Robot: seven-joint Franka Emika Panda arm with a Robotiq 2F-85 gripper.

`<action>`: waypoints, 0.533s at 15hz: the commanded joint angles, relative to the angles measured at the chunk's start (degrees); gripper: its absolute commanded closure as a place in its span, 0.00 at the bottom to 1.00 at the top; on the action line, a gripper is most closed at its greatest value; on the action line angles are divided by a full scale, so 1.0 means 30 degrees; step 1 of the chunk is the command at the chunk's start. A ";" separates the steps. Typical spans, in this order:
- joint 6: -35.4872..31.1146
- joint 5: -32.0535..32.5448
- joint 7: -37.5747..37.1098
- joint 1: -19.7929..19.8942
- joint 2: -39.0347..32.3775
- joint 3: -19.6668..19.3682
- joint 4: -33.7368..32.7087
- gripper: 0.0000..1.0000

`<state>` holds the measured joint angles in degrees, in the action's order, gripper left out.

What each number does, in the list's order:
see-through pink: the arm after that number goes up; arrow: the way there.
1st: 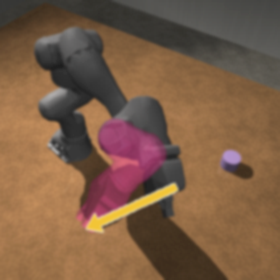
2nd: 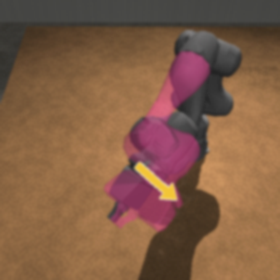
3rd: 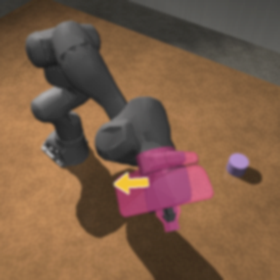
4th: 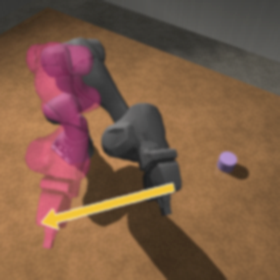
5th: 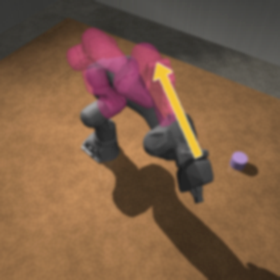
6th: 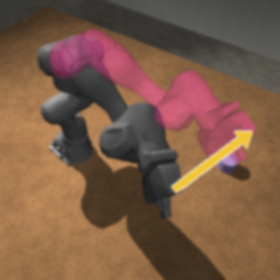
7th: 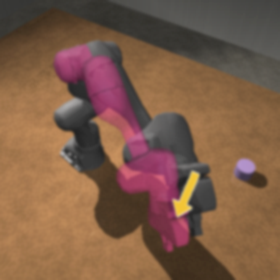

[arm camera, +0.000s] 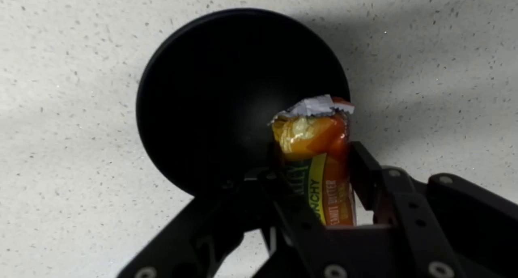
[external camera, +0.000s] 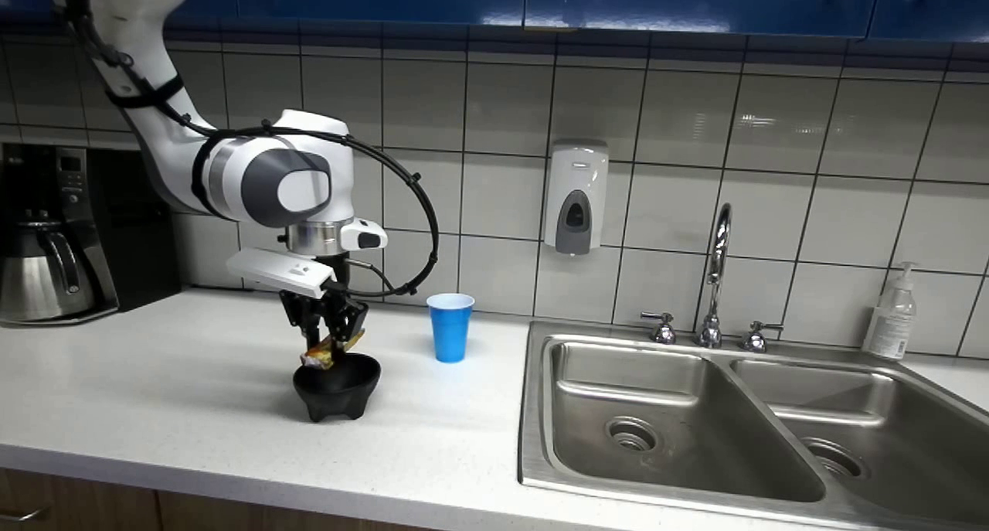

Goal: Put the snack bar in the bowl

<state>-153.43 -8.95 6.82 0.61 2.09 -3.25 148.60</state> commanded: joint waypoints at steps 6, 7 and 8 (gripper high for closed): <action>-0.0242 -0.0054 0.0685 0.0273 0.1194 -0.0313 0.0938 0.31; -0.0259 0.0008 0.0654 0.0274 0.1201 -0.0337 0.0971 0.24; -0.0248 0.0010 0.0623 0.0261 0.1202 -0.0348 0.0979 0.18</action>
<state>-153.57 -8.94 7.36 0.65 3.36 -4.35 149.79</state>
